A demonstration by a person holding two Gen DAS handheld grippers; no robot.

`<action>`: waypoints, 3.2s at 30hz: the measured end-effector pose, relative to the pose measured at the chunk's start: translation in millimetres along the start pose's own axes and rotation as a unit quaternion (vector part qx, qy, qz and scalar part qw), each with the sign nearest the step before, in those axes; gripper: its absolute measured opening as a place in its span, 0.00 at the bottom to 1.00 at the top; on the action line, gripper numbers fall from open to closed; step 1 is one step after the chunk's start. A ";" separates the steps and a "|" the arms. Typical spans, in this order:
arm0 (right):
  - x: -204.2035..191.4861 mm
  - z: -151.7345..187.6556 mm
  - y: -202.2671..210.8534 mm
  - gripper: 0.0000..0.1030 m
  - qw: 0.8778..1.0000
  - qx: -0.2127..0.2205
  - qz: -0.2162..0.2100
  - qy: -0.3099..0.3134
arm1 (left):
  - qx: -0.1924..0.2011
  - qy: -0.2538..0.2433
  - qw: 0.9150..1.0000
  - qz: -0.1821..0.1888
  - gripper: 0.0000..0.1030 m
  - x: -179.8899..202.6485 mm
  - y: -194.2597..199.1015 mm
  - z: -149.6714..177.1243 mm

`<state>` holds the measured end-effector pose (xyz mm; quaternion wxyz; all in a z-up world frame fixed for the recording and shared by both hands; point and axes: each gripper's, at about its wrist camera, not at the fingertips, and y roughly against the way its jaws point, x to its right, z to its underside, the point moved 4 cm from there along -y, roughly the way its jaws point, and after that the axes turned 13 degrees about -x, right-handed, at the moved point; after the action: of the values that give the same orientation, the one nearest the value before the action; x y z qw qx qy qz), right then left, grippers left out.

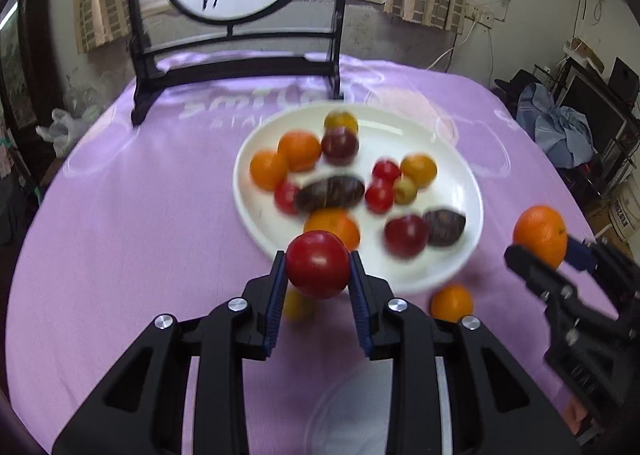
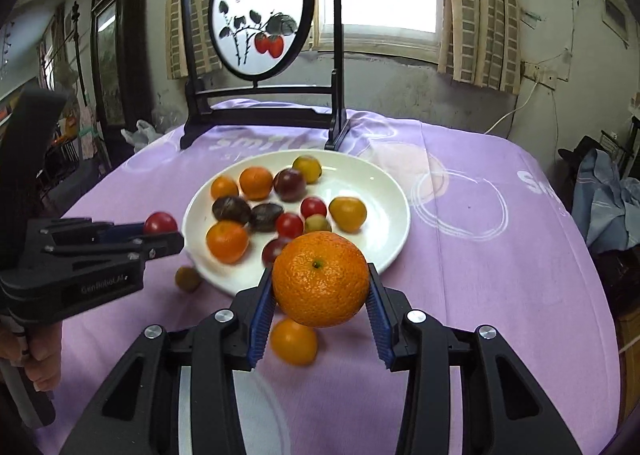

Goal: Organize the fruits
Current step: 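Carry the tomato and mandarin over the plate and open both tools, then move both open tools back toward the last two fruits, then grasp the yellow-orange tomato with the right tool while the left tool grasps the small yellow-green fruit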

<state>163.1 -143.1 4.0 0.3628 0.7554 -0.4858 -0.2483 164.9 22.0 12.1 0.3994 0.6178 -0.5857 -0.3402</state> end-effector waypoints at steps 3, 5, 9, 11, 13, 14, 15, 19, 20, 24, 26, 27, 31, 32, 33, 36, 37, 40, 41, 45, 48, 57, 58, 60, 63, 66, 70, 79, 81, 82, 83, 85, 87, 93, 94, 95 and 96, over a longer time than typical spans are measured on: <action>6.1 -18.5 -16.8 0.42 1.000 -0.003 -0.003 -0.013 | 0.005 -0.007 1.000 -0.004 0.28 7.5 -7.1 -30.1; 6.5 -26.6 -29.1 0.42 1.000 -0.010 0.001 -0.012 | 0.001 -0.003 1.000 -0.011 0.28 8.8 -17.1 -45.1; 2.3 -37.1 -55.0 0.42 1.000 -0.027 0.006 -0.003 | -0.015 0.000 1.000 -0.022 0.28 9.8 -41.9 -61.2; 0.4 -39.8 -66.9 0.42 0.999 -0.036 0.006 0.000 | -0.015 0.001 1.000 -0.022 0.28 10.4 -49.3 -64.8; -2.0 -41.3 -75.8 0.43 0.999 -0.047 0.004 0.004 | -0.014 0.003 1.000 -0.020 0.31 11.2 -54.3 -68.3; -2.4 -41.2 -78.6 0.45 0.999 -0.049 0.005 0.004 | -0.013 0.008 1.000 -0.016 0.36 10.5 -56.0 -69.8; -1.5 -41.5 -78.7 0.56 0.999 -0.045 0.009 0.002 | -0.008 0.017 1.000 -0.014 0.52 9.1 -55.8 -71.4; 0.1 -39.1 -68.7 0.65 1.000 -0.023 0.004 -0.006 | 0.015 0.021 1.000 -0.018 0.62 8.3 -45.0 -71.9; 1.2 -37.7 -65.4 0.65 1.000 -0.023 0.003 -0.009 | 0.014 0.019 1.000 -0.016 0.62 7.9 -42.2 -70.2; 5.3 -27.6 -53.2 0.65 1.000 -0.024 -0.001 -0.015 | 0.020 0.025 0.999 -0.016 0.69 2.7 -29.7 -57.2; 7.5 -18.2 -46.6 0.65 1.000 -0.026 -0.003 -0.018 | 0.024 0.030 0.999 -0.010 0.70 -1.2 -22.6 -47.1; 8.5 -13.5 -43.9 0.65 0.999 -0.028 -0.004 -0.020 | 0.025 0.030 0.999 -0.008 0.70 -3.1 -19.5 -41.8; 10.2 7.3 -33.0 0.65 0.999 -0.036 -0.008 -0.025 | 0.028 0.035 0.999 -0.009 0.78 -10.3 -8.0 -14.6; 9.7 13.3 -29.8 0.65 0.999 -0.039 -0.011 -0.027 | 0.029 0.037 0.999 -0.012 0.79 -11.9 -5.6 -6.9; 8.8 18.6 -26.9 0.65 0.999 -0.040 -0.013 -0.027 | 0.031 0.037 0.999 -0.013 0.79 -12.6 -3.3 -0.2; 4.2 30.9 -19.3 0.65 0.999 -0.040 -0.017 -0.024 | 0.032 0.038 0.999 -0.016 0.83 -14.0 2.0 22.6; 2.6 34.6 -17.1 0.65 0.999 -0.040 -0.018 -0.024 | 0.030 0.037 0.999 -0.016 0.84 -13.5 2.7 29.7; -2.9 45.6 -11.5 0.65 0.999 -0.044 -0.021 -0.022 | 0.019 0.037 0.999 -0.013 0.84 -13.5 1.0 49.5; -5.4 49.6 -10.3 0.65 0.998 -0.046 -0.022 -0.020 | 0.014 0.036 0.999 -0.012 0.84 -13.2 -0.9 56.8; -10.9 63.7 -9.0 0.66 0.998 -0.055 -0.020 -0.016 | 0.009 0.036 0.999 -0.006 0.84 -14.7 -8.4 75.2; -12.1 73.7 -9.7 0.66 0.998 -0.062 -0.023 -0.023 | 0.016 0.030 0.999 -0.008 0.84 -16.7 -9.4 83.0; -18.0 81.0 -17.4 0.66 0.997 -0.080 -0.005 -0.014 | 0.010 0.027 1.000 -0.006 0.85 -17.3 -7.0 88.2; -19.0 79.7 -19.5 0.66 0.996 -0.084 0.000 -0.011 | 0.007 0.027 1.000 -0.008 0.85 -18.2 -8.4 87.9; -20.4 76.2 -26.1 0.66 0.996 -0.094 0.009 -0.005 | 0.004 0.032 0.999 -0.014 0.85 -21.1 -11.2 87.5; -24.9 68.4 -39.4 0.66 0.994 -0.105 0.015 0.008 | -0.003 0.039 0.999 -0.016 0.85 -25.7 -14.7 86.8; -26.3 61.2 -51.7 0.66 0.993 -0.114 0.016 0.003 | -0.005 0.043 0.999 -0.021 0.85 -29.9 -16.7 86.4; -28.0 52.4 -63.7 0.59 0.994 -0.109 0.021 -0.003 | -0.003 0.042 0.999 -0.028 0.85 -32.6 -17.7 85.2; -23.8 57.2 -55.5 0.35 0.994 -0.108 0.001 -0.023 | -0.003 0.039 0.999 -0.036 0.85 -32.6 -21.0 84.8; -21.6 62.0 -50.5 0.35 0.993 -0.111 -0.005 -0.028 | -0.004 0.038 0.999 -0.039 0.85 -32.1 -21.7 85.1; -20.9 64.3 -47.8 0.35 0.993 -0.111 -0.009 -0.030 | -0.004 0.037 0.999 -0.039 0.85 -31.9 -21.9 85.1; -20.4 66.8 -46.1 0.35 0.993 -0.111 -0.011 -0.031 | -0.004 0.037 0.999 -0.040 0.85 -32.0 -22.1 85.2; -20.0 71.7 -41.1 0.35 0.993 -0.111 -0.016 -0.032 | -0.004 0.037 0.998 -0.041 0.85 -31.9 -23.0 85.2; -19.8 75.8 -35.9 0.35 0.993 -0.111 -0.022 -0.034 | -0.005 0.038 0.998 -0.042 0.85 -31.9 -24.0 85.5; -16.1 84.6 -18.6 0.35 0.994 -0.097 -0.037 -0.038 | -0.006 0.042 0.999 -0.034 0.85 -33.0 -28.3 85.5; -15.6 85.3 -16.9 0.35 0.994 -0.095 -0.040 -0.038 | -0.006 0.042 0.999 -0.034 0.85 -32.6 -29.7 85.4; -15.6 86.1 -15.3 0.35 0.994 -0.094 -0.043 -0.037 | -0.006 0.041 0.999 -0.035 0.85 -32.0 -31.6 85.2; -15.4 86.0 -14.7 0.35 0.994 -0.094 -0.045 -0.036 | -0.008 0.042 0.998 -0.035 0.85 -31.5 -34.0 85.0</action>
<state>102.4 -151.6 -60.0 0.4030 0.7297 -0.4385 -0.3360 102.1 45.1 -57.9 0.4163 0.6484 -0.5435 -0.3330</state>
